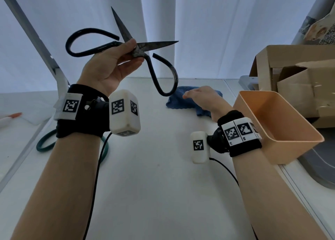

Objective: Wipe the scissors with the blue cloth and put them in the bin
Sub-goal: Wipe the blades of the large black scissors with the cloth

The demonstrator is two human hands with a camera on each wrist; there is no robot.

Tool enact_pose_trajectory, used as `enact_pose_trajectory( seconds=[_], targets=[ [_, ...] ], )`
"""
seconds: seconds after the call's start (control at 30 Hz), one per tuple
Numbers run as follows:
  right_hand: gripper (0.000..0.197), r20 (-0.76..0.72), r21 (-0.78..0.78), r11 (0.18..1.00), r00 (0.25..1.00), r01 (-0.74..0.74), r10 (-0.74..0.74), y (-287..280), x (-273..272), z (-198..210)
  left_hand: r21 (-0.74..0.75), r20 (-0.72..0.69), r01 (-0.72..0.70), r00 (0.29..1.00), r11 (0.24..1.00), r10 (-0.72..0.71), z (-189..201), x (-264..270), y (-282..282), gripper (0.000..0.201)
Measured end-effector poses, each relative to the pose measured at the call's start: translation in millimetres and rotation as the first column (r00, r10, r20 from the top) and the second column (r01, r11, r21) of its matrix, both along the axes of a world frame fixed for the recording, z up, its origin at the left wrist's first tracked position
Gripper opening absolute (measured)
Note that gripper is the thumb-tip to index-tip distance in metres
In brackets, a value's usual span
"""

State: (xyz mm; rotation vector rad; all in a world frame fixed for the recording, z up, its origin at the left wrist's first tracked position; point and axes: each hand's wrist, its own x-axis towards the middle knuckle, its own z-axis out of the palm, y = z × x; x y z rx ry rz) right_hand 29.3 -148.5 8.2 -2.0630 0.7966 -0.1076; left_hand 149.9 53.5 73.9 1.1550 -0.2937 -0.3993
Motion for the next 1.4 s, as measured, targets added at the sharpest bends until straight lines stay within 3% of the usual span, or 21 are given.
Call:
enact_pose_trajectory(
  seconds=[0.13,0.27,0.33,0.47,0.6,0.7,0.8,0.9,1.03,1.13,1.23,1.3,1.4],
  targets=[
    [0.029,-0.094,-0.201,0.979,0.995,-0.034,0.015,-5.0,2.3,-5.5,0.000,0.001,0.008,1.000,1.000,-0.008,1.0,-0.7,-1.1,0.013],
    [0.030,-0.070,-0.219,0.974,0.997,-0.053,0.038,-8.4,-3.4,-8.2,0.015,0.013,0.025,1.000,1.000,-0.025,0.2,-3.1,-4.0,0.013],
    [0.030,0.018,-0.214,0.977,1.000,-0.002,0.006,-9.3,-5.4,-6.7,0.029,0.023,0.036,0.999,0.999,-0.036,-0.6,-5.0,-6.1,0.013],
    [0.038,0.273,-0.074,0.996,0.962,0.041,-0.019,-10.4,-8.3,-1.9,0.046,0.035,0.053,0.998,0.998,-0.054,-0.6,-7.9,-10.0,0.012],
    [0.036,0.544,0.117,0.993,0.836,0.008,-0.071,-3.3,-12.0,13.1,0.048,0.046,0.060,0.997,0.997,-0.063,0.5,-8.7,-10.2,0.012],
    [0.027,0.599,0.252,0.968,0.788,-0.013,-0.145,-4.2,-9.3,12.6,0.041,0.047,0.058,0.997,0.998,-0.060,1.2,-9.0,-9.1,0.011],
    [0.031,0.553,0.226,0.973,0.829,-0.054,-0.083,-9.1,-7.9,4.1,0.028,0.041,0.056,0.998,0.998,-0.057,2.2,-8.4,-7.3,0.011],
    [0.034,0.432,-0.056,0.997,0.902,0.044,-0.016,-14.4,-4.9,-6.9,0.020,0.033,0.052,0.998,0.998,-0.052,2.8,-7.6,-6.0,0.011],
    [0.040,0.057,-0.250,0.964,0.992,-0.094,0.111,-13.7,-3.2,-11.5,0.020,0.037,0.054,0.998,0.998,-0.054,1.8,-7.9,-6.0,0.011],
    [0.063,-0.126,-0.292,0.942,0.983,-0.167,0.135,-10.3,-7.8,-9.8,0.022,0.036,0.063,0.997,0.998,-0.063,2.1,-7.9,-6.8,0.011],
    [0.072,-0.169,-0.351,0.902,0.965,-0.251,0.202,-5.2,-9.0,-10.6,0.024,0.041,0.070,0.997,0.997,-0.071,1.9,-8.0,-7.9,0.011],
    [0.068,-0.167,-0.373,0.864,0.940,-0.339,0.297,-1.7,-8.5,-10.1,0.026,0.041,0.070,0.997,0.997,-0.071,1.9,-7.7,-8.4,0.011],
    [0.046,-0.133,-0.291,0.814,0.864,-0.503,0.486,4.2,-11.7,-3.2,0.032,0.041,0.070,0.997,0.997,-0.071,1.7,-7.4,-8.1,0.011]
  ],
)
